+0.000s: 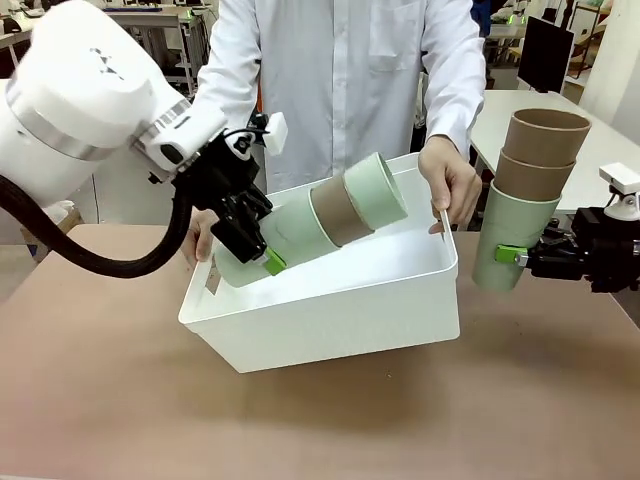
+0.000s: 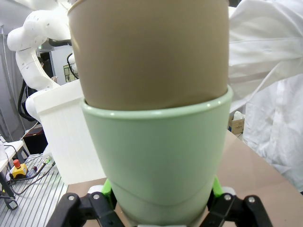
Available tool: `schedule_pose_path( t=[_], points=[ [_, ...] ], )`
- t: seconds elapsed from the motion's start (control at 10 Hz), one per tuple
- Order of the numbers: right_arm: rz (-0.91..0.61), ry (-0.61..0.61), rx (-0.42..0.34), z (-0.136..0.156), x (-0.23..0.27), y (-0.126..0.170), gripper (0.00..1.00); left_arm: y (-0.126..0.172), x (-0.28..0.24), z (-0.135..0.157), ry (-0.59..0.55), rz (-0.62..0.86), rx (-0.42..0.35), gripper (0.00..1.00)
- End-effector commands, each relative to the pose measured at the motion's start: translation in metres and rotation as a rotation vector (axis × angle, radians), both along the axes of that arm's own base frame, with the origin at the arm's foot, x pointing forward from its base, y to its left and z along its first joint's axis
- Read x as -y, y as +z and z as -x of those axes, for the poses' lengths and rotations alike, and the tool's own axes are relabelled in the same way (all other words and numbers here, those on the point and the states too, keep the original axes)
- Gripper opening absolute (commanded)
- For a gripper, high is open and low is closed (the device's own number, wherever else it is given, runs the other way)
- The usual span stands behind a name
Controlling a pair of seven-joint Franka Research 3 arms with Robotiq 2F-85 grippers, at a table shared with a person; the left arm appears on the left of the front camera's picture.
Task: Stack the cups and store them in the basket.
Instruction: Place the stack of Reusable plastic cups into the Pantry Basket.
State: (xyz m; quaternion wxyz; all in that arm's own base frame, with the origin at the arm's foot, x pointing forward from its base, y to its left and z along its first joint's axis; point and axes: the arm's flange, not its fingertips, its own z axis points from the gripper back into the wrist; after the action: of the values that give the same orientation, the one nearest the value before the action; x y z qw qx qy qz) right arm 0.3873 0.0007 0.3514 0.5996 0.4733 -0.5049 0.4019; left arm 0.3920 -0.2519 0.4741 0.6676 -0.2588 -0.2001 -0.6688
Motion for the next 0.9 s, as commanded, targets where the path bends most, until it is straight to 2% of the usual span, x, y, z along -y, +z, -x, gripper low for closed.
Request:
schedule_pose_path(
  t=[0.0, 0.3, 0.8],
  points=[
    [-0.002, 0.001, 0.004, 0.0, -0.001, 0.005, 0.86, -0.007, 0.015, -0.005, 0.012, -0.067, -0.016, 0.86],
    [-0.002, 0.001, 0.004, 0.0, -0.001, 0.005, 0.86, -0.032, 0.033, -0.001, 0.031, -0.077, -0.034, 0.86],
    [-0.002, 0.001, 0.004, 0.0, -0.001, 0.005, 0.86, -0.052, 0.041, -0.003, 0.074, -0.063, 0.021, 0.86]
  ],
)
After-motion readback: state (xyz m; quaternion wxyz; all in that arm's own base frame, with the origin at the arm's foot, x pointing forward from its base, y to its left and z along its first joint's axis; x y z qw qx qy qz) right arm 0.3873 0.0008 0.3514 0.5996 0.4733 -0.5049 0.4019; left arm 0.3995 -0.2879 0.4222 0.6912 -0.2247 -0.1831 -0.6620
